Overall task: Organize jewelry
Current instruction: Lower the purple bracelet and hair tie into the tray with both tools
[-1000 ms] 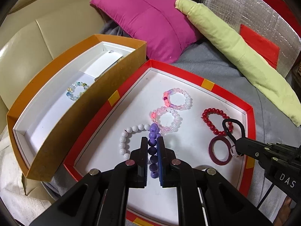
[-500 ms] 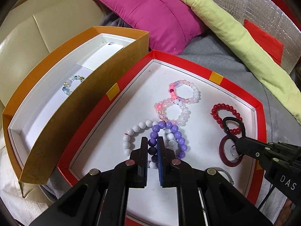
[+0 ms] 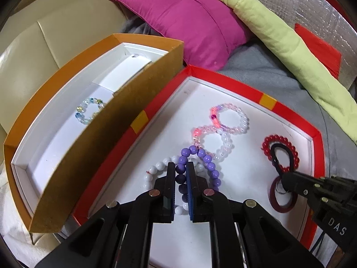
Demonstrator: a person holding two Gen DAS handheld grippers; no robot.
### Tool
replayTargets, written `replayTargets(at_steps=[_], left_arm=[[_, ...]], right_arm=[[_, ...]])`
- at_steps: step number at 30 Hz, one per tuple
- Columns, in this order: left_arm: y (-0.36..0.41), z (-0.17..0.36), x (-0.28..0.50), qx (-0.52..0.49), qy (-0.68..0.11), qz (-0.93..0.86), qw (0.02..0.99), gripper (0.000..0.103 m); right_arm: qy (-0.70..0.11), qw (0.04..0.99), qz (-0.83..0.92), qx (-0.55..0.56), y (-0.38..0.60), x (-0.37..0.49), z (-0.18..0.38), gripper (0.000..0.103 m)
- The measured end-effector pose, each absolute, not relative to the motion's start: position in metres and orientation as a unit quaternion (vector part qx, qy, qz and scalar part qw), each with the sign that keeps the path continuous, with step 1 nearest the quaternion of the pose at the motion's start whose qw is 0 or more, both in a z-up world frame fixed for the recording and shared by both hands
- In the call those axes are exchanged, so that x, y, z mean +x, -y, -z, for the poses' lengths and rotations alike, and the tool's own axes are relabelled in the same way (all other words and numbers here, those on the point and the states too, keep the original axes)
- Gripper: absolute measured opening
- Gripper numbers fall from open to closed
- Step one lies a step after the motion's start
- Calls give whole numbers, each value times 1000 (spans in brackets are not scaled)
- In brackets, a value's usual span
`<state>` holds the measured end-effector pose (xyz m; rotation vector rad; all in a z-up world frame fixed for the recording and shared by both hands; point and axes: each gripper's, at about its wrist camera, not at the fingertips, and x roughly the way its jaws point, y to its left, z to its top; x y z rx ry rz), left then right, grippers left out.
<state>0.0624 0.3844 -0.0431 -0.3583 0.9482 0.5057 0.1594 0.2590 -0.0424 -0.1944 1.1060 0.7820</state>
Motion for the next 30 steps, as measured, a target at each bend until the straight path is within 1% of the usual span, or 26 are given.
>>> replayTargets(at_steps=[16,30], left_arm=[[-363,38,62,-168,-448,-217,851,10],[-364,42,64,-168,-454,-218,847,10]], right_arm=[[-513,770,-369,-90,-260,156,46,6],[-516,769,-368,-85,-261,161,45,6]])
